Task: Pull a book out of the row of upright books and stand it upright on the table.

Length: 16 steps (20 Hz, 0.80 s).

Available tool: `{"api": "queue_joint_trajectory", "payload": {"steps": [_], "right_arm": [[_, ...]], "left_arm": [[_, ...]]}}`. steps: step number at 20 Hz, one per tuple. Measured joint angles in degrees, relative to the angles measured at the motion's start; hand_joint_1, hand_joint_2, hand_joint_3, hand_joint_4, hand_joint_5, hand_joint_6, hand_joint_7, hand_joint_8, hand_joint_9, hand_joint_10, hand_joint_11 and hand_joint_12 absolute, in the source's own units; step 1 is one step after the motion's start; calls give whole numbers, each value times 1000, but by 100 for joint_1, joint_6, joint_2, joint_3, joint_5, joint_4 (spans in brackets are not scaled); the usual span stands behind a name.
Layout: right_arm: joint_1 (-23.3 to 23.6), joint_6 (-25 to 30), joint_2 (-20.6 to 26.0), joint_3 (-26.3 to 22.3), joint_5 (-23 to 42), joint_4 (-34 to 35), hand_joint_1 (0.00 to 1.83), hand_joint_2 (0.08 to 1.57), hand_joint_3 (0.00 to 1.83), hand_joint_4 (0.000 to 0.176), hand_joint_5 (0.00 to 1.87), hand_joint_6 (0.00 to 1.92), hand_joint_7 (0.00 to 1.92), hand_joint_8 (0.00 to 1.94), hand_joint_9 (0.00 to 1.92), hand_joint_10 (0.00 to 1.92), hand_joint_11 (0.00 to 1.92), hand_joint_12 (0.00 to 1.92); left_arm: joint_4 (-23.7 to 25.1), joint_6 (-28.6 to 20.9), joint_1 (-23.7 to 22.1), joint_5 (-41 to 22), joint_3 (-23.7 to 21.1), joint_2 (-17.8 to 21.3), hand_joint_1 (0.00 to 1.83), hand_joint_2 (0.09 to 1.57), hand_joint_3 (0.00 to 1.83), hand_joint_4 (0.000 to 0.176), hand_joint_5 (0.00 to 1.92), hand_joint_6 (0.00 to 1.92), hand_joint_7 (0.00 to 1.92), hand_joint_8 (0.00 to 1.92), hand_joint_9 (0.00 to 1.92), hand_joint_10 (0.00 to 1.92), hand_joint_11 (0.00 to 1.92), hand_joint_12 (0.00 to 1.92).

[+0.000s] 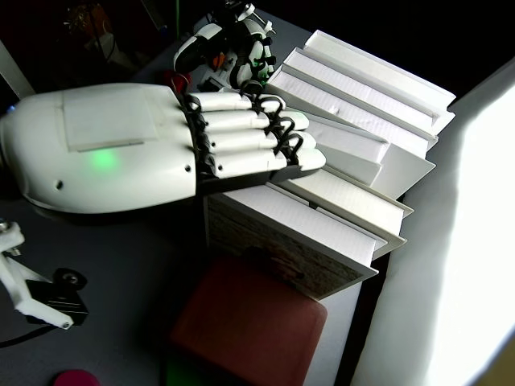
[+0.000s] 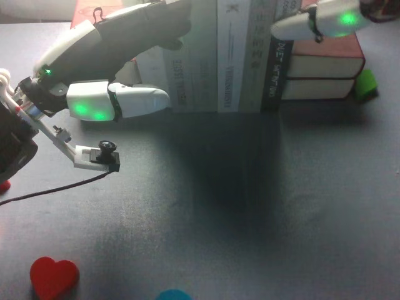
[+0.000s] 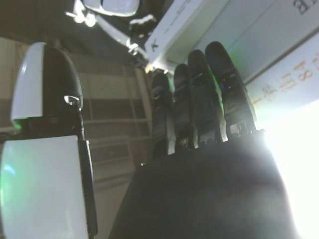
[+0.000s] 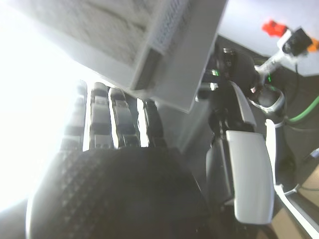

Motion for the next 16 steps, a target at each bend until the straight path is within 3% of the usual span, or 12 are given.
{"api": "queue_joint_trajectory", "payload": {"steps": [2,3,6,7,8,9,11,12,15,16], "right_arm": [[-7,-2,216,-260,164,-85,528,1175,3,176,167,13,0,0,0,0,0,0],[-17,0,354,-424,275,-151,423,1154,0,176,151,3,0,0,0,0,0,0],[-35,0,625,-739,516,-278,391,1162,1,109,166,7,0,0,0,0,0,0],[-35,0,708,-850,605,-293,375,1163,1,87,174,8,0,0,0,0,0,0],[-35,-2,741,-898,651,-297,364,1167,3,59,178,9,0,0,0,0,0,0],[-35,0,776,-964,739,-299,331,1175,6,69,149,2,0,0,0,0,0,0],[-35,0,804,-1012,809,-315,318,1168,2,68,157,7,0,0,0,0,0,0],[-35,0,848,-1056,839,-321,414,1169,1,54,170,10,0,0,0,0,0,0],[-186,4,968,-1165,901,-203,415,1166,0,60,152,2,0,0,0,0,0,0],[-260,4,986,-1165,933,-170,381,1142,0,44,147,0,0,0,0,0,0,0]], "left_arm": [[-55,-2,11,-4,-24,7,1097,1008,1,55,347,9,277,5,298,16,0,1029],[-57,0,48,-35,-22,7,1080,1007,0,64,360,6,265,0,280,6,0,904],[-61,0,149,-20,-24,7,1056,1031,3,70,353,7,243,5,275,11,0,752],[-98,-2,146,-26,-48,7,968,955,0,39,419,20,348,19,367,42,0,1178],[-144,0,146,-35,-61,7,938,923,0,34,450,20,404,21,387,44,0,1304],[-160,-2,146,-44,-63,7,926,888,0,24,473,18,434,17,383,37,0,1293],[-164,2,157,-57,-74,7,971,887,0,16,480,13,441,11,371,28,0,1255],[-201,-2,188,-105,-96,7,1016,889,0,29,478,7,405,0,338,11,0,1199],[-214,2,234,-107,-105,7,973,876,0,43,477,5,407,3,342,12,0,1200],[-223,2,234,-109,-105,7,966,860,0,53,494,11,438,15,356,17,0,1197]]}}
